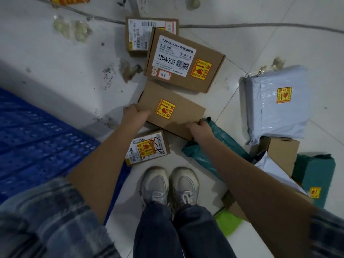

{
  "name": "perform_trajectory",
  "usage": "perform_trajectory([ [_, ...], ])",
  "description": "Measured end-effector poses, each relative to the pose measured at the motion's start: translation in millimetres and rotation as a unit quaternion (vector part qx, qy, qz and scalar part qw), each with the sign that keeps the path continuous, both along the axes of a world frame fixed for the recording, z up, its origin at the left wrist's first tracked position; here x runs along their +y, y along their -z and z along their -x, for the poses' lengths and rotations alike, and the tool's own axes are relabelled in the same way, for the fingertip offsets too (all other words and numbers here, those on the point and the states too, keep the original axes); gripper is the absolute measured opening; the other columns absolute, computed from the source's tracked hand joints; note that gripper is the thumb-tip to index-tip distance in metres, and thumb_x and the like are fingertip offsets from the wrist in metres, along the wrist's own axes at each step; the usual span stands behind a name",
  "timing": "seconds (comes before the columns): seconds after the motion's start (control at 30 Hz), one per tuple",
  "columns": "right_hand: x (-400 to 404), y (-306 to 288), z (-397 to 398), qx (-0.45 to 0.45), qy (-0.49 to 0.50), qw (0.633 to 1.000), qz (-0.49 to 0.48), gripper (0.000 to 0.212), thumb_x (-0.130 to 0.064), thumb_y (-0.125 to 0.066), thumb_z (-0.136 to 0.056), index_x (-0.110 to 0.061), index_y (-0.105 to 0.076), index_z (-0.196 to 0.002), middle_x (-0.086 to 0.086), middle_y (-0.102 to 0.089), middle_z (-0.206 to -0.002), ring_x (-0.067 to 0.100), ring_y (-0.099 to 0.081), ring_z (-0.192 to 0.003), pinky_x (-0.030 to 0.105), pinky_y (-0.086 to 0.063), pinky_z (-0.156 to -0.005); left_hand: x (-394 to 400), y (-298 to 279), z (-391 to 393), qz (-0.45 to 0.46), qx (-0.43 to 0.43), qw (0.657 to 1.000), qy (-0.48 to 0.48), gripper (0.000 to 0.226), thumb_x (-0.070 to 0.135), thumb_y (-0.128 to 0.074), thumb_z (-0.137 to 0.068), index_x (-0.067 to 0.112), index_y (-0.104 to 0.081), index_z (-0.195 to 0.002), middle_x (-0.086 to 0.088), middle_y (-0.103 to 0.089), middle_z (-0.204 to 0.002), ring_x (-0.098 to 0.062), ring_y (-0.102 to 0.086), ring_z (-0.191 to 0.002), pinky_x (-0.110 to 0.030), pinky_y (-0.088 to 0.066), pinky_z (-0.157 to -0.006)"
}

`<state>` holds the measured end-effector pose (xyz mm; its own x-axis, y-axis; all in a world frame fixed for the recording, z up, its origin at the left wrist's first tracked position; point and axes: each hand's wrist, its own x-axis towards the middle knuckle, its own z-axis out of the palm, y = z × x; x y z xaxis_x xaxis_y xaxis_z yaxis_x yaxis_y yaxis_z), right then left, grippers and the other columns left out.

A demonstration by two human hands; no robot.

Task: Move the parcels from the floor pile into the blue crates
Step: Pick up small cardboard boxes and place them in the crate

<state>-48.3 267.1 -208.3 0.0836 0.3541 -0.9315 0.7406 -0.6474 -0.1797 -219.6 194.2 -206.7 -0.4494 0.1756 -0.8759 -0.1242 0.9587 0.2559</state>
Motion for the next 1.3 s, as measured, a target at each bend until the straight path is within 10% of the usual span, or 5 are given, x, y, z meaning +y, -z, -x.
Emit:
perform_trajectory([
  [0.5, -11.3, -124.1, -15.3, 0.1, 0.28, 0.954, 0.045, 0.042, -0.054, -0.034, -0.091, -0.016, -0.051, -0.093, 0.01, -0.056, -0.112, 0.032, -0.053, -0.108, 0.049, -0.046, -0.089, -29.6, -116.9, 3.8, -0.087, 0.048, 0.96, -0.263, 0.028, 0.032, -0.037, -0.095, 0.011, -0.04, -0.114, -0.01, -0.048, -0.117, -0.021, -0.045, -0.099, -0.032, -0.037, -0.083],
  [0.77, -41.6, -171.5, -25.8, 0.188, 0.179, 0.966, 0.0, 0.076, -0.053, -0.069, -0.071, -0.027, -0.038, -0.135, -0.003, -0.051, -0.129, 0.024, -0.049, -0.122, 0.056, -0.049, -0.092, -43.9, -165.1, -12.3, -0.136, 0.038, 0.937, -0.319, 0.047, 0.031, -0.04, -0.095, 0.008, -0.036, -0.136, -0.007, -0.049, -0.126, -0.022, -0.049, -0.113, -0.032, -0.04, -0.097],
  [1.0, -51.7, -209.7, -40.7, 0.268, -0.07, 0.935, -0.22, 0.045, -0.01, -0.077, -0.074, -0.018, -0.05, -0.109, -0.002, -0.06, -0.109, -0.005, -0.056, -0.101, 0.013, -0.047, -0.085, -65.3, -205.9, 10.6, -0.111, -0.226, 0.872, -0.419, 0.07, 0.071, -0.045, -0.08, 0.018, -0.043, -0.125, -0.011, -0.051, -0.119, -0.035, -0.056, -0.105, -0.056, -0.046, -0.097],
  [1.2, -57.7, -219.6, -50.1, 0.275, -0.338, 0.829, -0.351, 0.055, -0.033, -0.067, -0.072, -0.022, -0.042, -0.119, 0.009, -0.042, -0.136, 0.025, -0.041, -0.131, 0.032, -0.038, -0.107, -82.4, -225.1, 9.5, -0.131, -0.201, 0.885, -0.399, 0.046, 0.018, -0.07, -0.081, 0.016, -0.044, -0.119, -0.013, -0.048, -0.125, -0.03, -0.058, -0.099, -0.045, -0.057, -0.077],
  [1.3, -63.1, -228.3, -43.9, 0.289, -0.235, 0.889, -0.267, 0.065, -0.006, -0.066, -0.079, -0.026, -0.032, -0.131, 0.004, -0.036, -0.141, 0.027, -0.034, -0.137, 0.026, -0.042, -0.103, -96.3, -236.1, 10.1, -0.178, -0.164, 0.888, -0.391, 0.045, 0.011, -0.068, -0.08, 0.016, -0.05, -0.121, -0.012, -0.054, -0.125, -0.029, -0.061, -0.101, -0.048, -0.056, -0.085],
])
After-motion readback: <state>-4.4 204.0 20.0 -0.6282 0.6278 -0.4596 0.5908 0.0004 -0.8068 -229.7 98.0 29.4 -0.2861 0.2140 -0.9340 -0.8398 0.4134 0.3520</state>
